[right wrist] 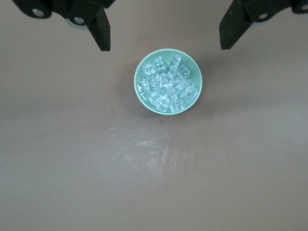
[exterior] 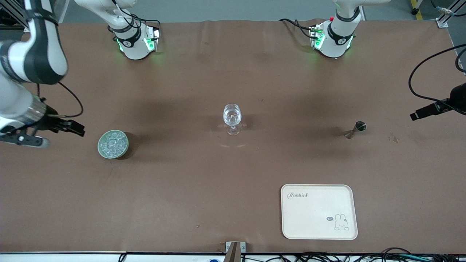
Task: Pour wine and add ice with both arms
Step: 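Grasp the silver jigger with the left gripper while the right gripper grasps the ice bowl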
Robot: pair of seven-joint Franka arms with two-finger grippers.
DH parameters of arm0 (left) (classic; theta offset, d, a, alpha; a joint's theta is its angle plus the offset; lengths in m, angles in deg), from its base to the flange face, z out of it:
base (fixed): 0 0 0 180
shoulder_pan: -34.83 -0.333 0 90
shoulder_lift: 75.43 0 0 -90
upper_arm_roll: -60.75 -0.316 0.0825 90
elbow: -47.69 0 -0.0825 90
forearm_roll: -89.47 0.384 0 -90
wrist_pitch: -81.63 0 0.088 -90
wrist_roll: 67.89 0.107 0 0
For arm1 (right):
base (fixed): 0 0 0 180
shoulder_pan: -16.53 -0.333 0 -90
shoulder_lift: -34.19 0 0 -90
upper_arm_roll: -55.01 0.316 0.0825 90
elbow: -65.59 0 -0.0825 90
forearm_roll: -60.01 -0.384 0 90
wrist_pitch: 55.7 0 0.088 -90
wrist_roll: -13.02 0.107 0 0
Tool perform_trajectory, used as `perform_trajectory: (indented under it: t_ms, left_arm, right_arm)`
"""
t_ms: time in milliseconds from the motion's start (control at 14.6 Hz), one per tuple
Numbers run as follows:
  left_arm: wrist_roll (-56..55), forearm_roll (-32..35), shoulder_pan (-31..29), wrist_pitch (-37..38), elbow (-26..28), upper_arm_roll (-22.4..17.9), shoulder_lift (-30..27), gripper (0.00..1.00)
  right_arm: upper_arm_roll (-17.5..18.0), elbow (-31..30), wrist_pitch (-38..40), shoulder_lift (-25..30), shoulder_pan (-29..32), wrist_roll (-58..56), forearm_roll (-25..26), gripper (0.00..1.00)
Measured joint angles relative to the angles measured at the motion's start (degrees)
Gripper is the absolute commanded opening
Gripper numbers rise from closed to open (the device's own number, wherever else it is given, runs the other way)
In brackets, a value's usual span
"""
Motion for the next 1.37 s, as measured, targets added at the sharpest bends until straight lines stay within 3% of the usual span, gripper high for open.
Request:
perform_trajectory:
  t_ms: [342, 548, 753, 959, 1370]
  left_arm:
    - [-4.35, -7.98, -0.22, 3.19, 0.22, -9.49, 7.86, 1.0]
    - [-9.89, -15.24, -0.43, 4.36, 0.26, -12.87, 12.26, 1.0]
    - [-15.4, -22.05, -0.44, 4.43, 0.26, -13.72, 16.2, 1.0]
    - [-16.12, -31.43, -0.64, 5.82, 0.26, -15.98, 20.91, 1.0]
    - [-16.04, -41.81, -2.62, 14.2, 0.22, -17.45, 29.25, 1.0]
  right_arm:
    - [0.01, -7.81, -17.42, -5.57, -0.3, -0.01, 0.01, 1.0]
    - [0.01, -9.58, -23.28, -9.46, -0.46, -0.02, 0.03, 0.95]
    - [0.01, -10.48, -25.98, -11.61, -0.57, -0.09, 0.11, 0.84]
    - [0.01, -11.73, -26.74, -12.07, -0.59, -0.48, 0.36, 0.81]
    - [0.01, -13.47, -27.16, -12.4, -0.6, -0.86, 0.57, 0.73]
